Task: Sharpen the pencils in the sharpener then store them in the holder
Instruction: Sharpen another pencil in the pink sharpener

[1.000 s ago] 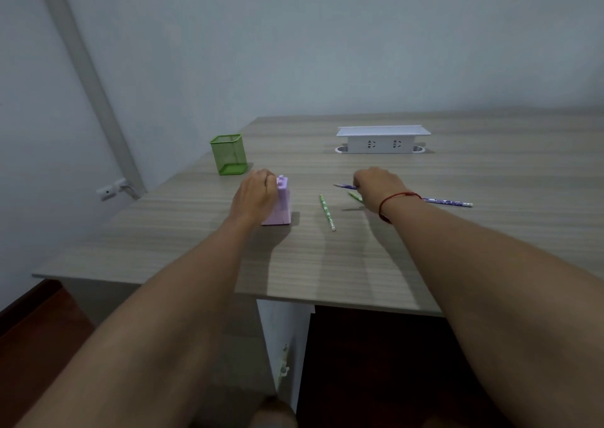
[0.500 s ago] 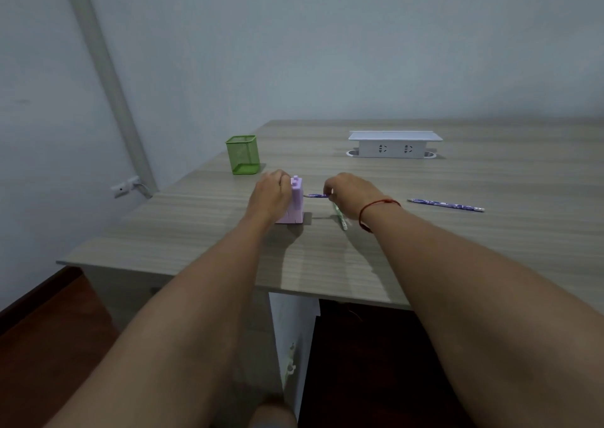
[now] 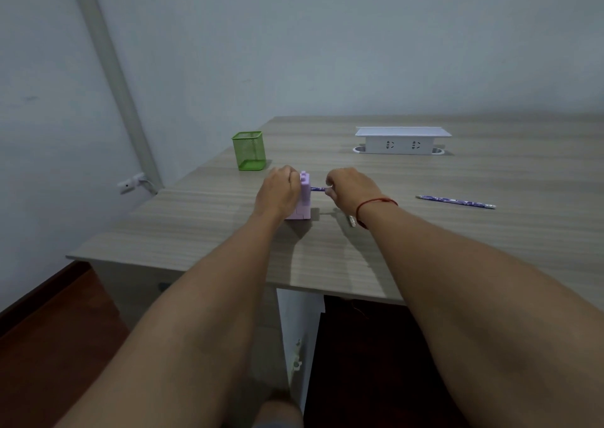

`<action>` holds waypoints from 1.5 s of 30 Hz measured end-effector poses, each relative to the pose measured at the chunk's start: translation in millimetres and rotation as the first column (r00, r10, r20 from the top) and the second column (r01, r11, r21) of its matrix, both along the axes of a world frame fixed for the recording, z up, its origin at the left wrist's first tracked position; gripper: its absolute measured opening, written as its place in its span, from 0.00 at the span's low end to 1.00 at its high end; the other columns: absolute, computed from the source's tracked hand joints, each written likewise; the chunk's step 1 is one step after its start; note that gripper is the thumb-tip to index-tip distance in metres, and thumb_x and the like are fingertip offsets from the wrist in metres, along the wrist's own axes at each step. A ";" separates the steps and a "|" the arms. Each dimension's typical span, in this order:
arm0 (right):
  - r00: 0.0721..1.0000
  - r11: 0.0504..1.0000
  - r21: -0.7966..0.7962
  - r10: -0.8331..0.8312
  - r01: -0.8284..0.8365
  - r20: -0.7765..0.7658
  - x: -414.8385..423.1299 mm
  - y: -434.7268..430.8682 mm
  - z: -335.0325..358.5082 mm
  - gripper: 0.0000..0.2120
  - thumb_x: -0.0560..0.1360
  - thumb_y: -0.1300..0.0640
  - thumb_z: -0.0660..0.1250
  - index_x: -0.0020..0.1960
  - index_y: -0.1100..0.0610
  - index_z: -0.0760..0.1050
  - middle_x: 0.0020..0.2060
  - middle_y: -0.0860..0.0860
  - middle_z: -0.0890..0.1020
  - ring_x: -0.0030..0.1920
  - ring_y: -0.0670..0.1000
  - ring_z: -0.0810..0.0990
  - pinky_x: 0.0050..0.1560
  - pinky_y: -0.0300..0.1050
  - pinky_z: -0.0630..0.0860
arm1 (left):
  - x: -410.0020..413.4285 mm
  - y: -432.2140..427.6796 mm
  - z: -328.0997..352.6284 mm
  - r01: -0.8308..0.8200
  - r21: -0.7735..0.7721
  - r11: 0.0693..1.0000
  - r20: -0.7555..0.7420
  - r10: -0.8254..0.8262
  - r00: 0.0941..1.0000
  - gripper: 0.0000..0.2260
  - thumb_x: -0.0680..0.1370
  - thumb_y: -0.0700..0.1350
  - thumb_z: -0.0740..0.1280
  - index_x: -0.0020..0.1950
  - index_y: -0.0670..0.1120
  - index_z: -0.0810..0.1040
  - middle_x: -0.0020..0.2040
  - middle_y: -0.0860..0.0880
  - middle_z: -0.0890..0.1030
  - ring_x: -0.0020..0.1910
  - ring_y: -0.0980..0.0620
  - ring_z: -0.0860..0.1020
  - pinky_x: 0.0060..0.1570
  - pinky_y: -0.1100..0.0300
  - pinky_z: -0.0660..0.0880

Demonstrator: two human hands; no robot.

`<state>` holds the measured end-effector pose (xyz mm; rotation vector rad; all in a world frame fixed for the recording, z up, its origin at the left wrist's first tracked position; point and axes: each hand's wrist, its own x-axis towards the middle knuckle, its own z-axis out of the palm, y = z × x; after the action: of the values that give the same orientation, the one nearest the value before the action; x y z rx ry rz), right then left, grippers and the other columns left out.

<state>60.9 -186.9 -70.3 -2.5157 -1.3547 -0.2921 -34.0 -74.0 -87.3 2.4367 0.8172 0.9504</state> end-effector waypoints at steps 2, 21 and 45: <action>0.998 0.998 -0.026 -0.057 0.057 0.005 1.7 -3.2 -0.6 0.17 0.81 0.49 0.59 0.60 0.60 0.75 0.59 0.59 0.78 0.58 0.61 0.78 0.54 0.50 0.74 | -1.2 -0.8 -0.3 0.002 0.008 1.000 -0.001 -0.002 1.000 0.15 0.81 0.41 0.52 0.54 0.36 0.76 0.54 0.36 0.77 0.55 0.41 0.74 0.52 0.51 0.68; 0.989 0.985 -0.109 0.139 -0.133 0.047 8.5 7.3 2.5 0.13 0.81 0.63 0.58 0.61 0.62 0.78 0.58 0.61 0.79 0.58 0.60 0.77 0.55 0.49 0.72 | 2.3 2.1 0.8 0.005 0.074 0.997 0.008 -0.006 1.000 0.12 0.80 0.41 0.53 0.48 0.38 0.74 0.50 0.37 0.77 0.51 0.40 0.73 0.56 0.50 0.67; 0.956 0.937 -0.193 0.294 -0.292 -0.020 -30.3 40.2 17.6 0.36 0.67 0.65 0.74 0.71 0.56 0.64 0.66 0.57 0.70 0.65 0.60 0.72 0.64 0.54 0.72 | -48.9 29.0 -4.5 -0.078 0.011 0.997 -0.174 0.078 0.982 0.17 0.80 0.42 0.56 0.68 0.43 0.66 0.59 0.36 0.77 0.54 0.38 0.77 0.53 0.49 0.74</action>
<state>30.6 -146.7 -52.7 -2.4122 -1.8136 -0.1143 -83.0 -45.0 -91.8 2.5346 0.9778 0.7729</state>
